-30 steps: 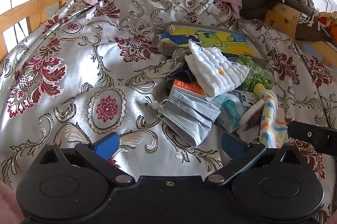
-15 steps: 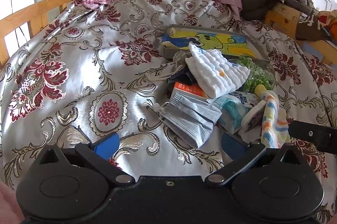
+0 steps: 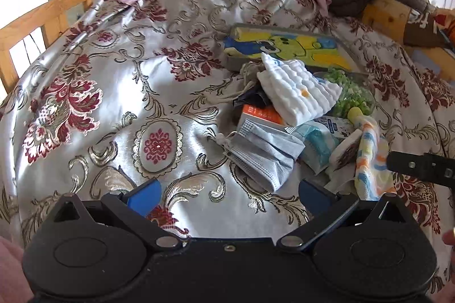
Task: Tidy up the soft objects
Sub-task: 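Grasp the grey face mask with the left tool while the right tool grasps the striped towel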
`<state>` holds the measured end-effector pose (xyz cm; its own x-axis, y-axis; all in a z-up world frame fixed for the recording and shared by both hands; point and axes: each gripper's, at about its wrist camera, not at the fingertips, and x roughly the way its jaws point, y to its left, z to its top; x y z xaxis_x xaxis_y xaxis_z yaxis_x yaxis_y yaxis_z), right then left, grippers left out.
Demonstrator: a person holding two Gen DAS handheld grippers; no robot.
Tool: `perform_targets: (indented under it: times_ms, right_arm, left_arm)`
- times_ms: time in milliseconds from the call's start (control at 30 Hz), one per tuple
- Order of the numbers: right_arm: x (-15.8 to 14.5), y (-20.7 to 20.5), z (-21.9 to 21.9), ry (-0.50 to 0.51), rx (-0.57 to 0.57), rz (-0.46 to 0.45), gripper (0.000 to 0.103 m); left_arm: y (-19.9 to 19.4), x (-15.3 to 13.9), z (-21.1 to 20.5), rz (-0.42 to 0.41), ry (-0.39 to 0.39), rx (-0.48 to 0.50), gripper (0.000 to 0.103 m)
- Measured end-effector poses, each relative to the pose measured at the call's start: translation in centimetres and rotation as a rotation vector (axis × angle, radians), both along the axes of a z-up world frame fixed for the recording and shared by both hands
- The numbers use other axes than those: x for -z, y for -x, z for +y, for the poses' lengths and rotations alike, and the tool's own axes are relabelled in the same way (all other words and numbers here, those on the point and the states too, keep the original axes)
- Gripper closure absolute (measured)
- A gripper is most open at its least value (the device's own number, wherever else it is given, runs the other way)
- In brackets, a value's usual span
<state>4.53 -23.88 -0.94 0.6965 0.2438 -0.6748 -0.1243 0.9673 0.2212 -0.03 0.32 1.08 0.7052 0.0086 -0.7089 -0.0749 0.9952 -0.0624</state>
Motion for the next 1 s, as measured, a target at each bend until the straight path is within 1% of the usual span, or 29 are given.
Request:
perform_targets:
  times_ms: [100, 200, 233, 300, 367, 433, 500, 567, 667, 733, 867, 933, 1000]
  right_arm:
    - [0.0, -1.3, 0.5, 0.080, -0.078, -0.036, 0.000]
    - [0.3, -2.2, 0.2, 0.069, -0.115, -0.038, 0.000]
    - [0.4, -2.5, -0.1, 0.059, -0.124, -0.035, 0.000]
    - [0.8, -3.0, -0.5, 0.051, -0.137, -0.024, 0.000]
    - [1.4, -3.6, -0.6, 0.061, -0.142, -0.005, 0.000]
    - [2.0, -4.1, -0.8, 0.077, -0.134, 0.018, 0.000]
    - [2.7, -4.6, -0.9, 0.085, -0.119, 0.047, 0.000]
    - [3.4, -5.1, -0.9, 0.102, -0.104, 0.081, 0.000]
    - [3.9, -5.7, -0.8, 0.133, -0.088, 0.103, 0.000]
    - [4.3, -5.9, -0.9, 0.135, -0.076, 0.126, 0.000]
    - [5.2, -6.7, -1.5, 0.091, -0.056, 0.192, 0.000]
    - [5.6, -7.1, -1.9, 0.040, -0.039, 0.235, 0.000]
    - [6.1, -7.7, -2.3, -0.015, -0.017, 0.292, 0.000]
  left_arm:
    - [-1.7, -0.5, 0.0, 0.017, -0.013, 0.064, 0.001]
    - [-3.9, -0.8, -0.3, 0.042, 0.015, 0.160, 0.001]
    - [-4.8, -0.8, -0.5, 0.044, 0.020, 0.206, 0.001]
    - [-6.1, -0.6, -0.9, 0.020, 0.031, 0.294, 0.001]
    - [-7.5, 0.0, -1.6, 0.007, 0.002, 0.378, 0.001]
    - [-8.7, 0.8, -2.0, 0.016, -0.024, 0.424, 0.001]
    - [-9.4, 2.1, -2.1, 0.030, -0.024, 0.433, 0.001]
    - [-10.0, 3.3, -1.8, 0.060, -0.027, 0.415, 0.001]
    - [-11.1, 4.8, -1.6, 0.097, -0.037, 0.407, 0.001]
    - [-11.6, 5.4, -1.2, 0.117, -0.026, 0.407, 0.001]
    - [-12.5, 6.4, -1.0, 0.134, -0.022, 0.410, 0.001]
    - [-12.8, 6.8, -1.0, 0.156, -0.018, 0.414, 0.001]
    - [-13.1, 7.1, -0.9, 0.172, 0.005, 0.411, 0.001]
